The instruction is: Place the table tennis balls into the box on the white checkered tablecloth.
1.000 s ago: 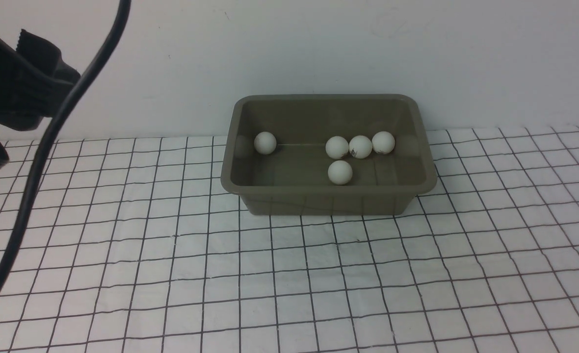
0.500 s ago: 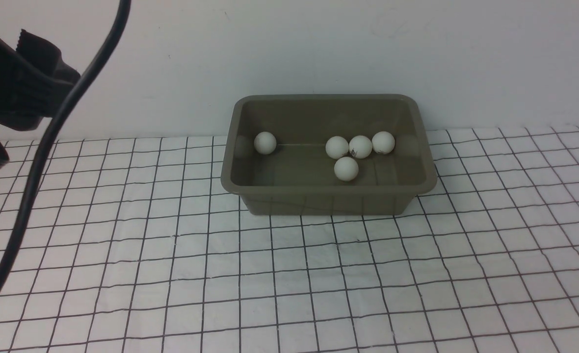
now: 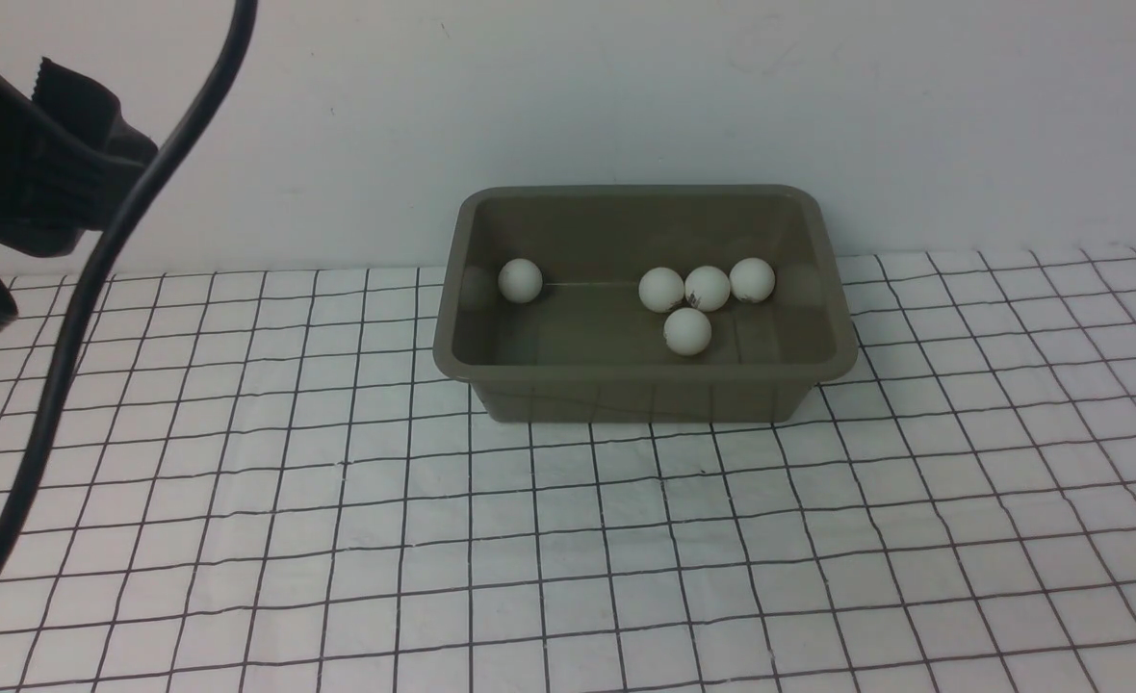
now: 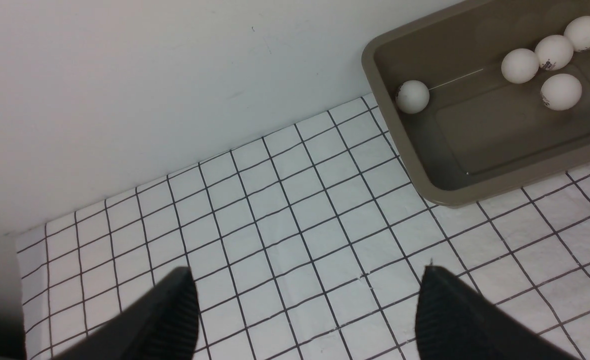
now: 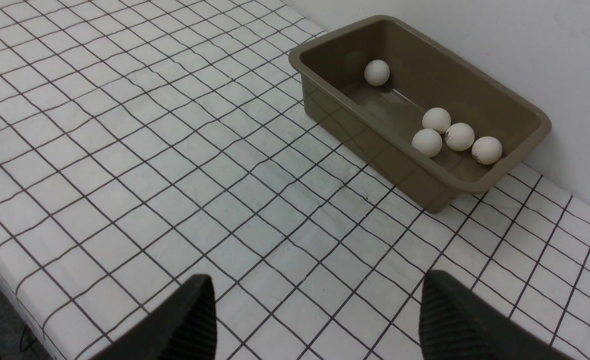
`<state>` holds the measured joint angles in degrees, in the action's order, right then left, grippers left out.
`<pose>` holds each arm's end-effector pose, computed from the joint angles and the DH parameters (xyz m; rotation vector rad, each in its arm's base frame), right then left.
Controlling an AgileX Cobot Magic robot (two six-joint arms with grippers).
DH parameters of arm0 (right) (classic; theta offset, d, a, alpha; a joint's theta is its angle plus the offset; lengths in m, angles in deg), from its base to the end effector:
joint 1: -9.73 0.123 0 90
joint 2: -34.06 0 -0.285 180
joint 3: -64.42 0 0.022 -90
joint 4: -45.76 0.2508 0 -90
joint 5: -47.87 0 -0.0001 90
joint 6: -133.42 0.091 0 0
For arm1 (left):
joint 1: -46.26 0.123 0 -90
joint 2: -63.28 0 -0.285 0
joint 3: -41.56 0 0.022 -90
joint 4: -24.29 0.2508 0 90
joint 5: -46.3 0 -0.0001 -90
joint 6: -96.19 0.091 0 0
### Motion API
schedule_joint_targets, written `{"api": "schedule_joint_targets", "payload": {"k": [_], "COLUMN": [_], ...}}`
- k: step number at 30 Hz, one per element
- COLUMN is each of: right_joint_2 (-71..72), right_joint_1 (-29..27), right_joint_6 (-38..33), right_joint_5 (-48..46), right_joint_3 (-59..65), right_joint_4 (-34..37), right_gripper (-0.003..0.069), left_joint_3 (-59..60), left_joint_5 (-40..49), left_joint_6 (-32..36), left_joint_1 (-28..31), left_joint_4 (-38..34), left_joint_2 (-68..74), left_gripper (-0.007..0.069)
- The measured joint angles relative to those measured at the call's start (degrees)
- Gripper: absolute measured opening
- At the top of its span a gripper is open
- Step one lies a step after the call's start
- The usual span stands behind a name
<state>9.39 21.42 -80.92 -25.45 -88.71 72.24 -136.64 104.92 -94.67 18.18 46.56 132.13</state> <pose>-0.0151 0.0366 0.3702 -0.9178 1.8914 0.3213 0.1859 -0.0658 0.4405 0.3759 2.1500 0.1009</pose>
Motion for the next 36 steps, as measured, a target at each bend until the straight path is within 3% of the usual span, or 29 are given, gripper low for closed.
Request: {"api": "schedule_joint_targets", "payload": {"k": [3, 8, 10, 17, 20, 26, 30, 36], "right_joint_2": [0.09, 2.41, 3.55, 10.22, 14.55, 17.55, 17.6, 17.6], "right_joint_1": [-0.12, -4.87, -7.54, -20.16, -22.89, -23.55, -23.21, -17.77], "right_joint_6": [0.42, 1.89, 2.43, 7.32, 11.1, 19.07, 21.58, 22.41], "right_joint_5": [4.2, 28.43, 34.0, 40.07, 43.6, 51.37, 51.12, 50.65], "right_joint_3": [0.2, 6.95, 10.9, 28.39, 35.01, 44.99, 46.38, 46.8], "right_joint_4": [1.18, 1.66, 1.53, -4.54, -7.22, -10.58, -13.51, -15.87], "right_gripper": [0.0495, 0.0495, 0.0495, 0.0495, 0.0495, 0.0495, 0.0495, 0.0495], "left_joint_3": [0.0, 0.0, 0.0, 0.0, 0.0, 0.0, 0.0, 0.0], "left_joint_5": [0.0, 0.0, 0.0, 0.0, 0.0, 0.0, 0.0, 0.0], "left_joint_6": [0.0, 0.0, 0.0, 0.11, 0.11, 0.11, 0.11, 0.11], "left_joint_1": [0.0, 0.0, 0.0, 0.0, 0.0, 0.0, 0.0, 0.0], "left_joint_4": [0.0, 0.0, 0.0, 0.0, 0.0, -0.05, -0.05, -0.05], "left_joint_2": [0.0, 0.0, 0.0, 0.0, 0.0, 0.0, 0.0, 0.0], "left_gripper": [0.0521, 0.0521, 0.0521, 0.0521, 0.0521, 0.0521, 0.0521, 0.0521]}}
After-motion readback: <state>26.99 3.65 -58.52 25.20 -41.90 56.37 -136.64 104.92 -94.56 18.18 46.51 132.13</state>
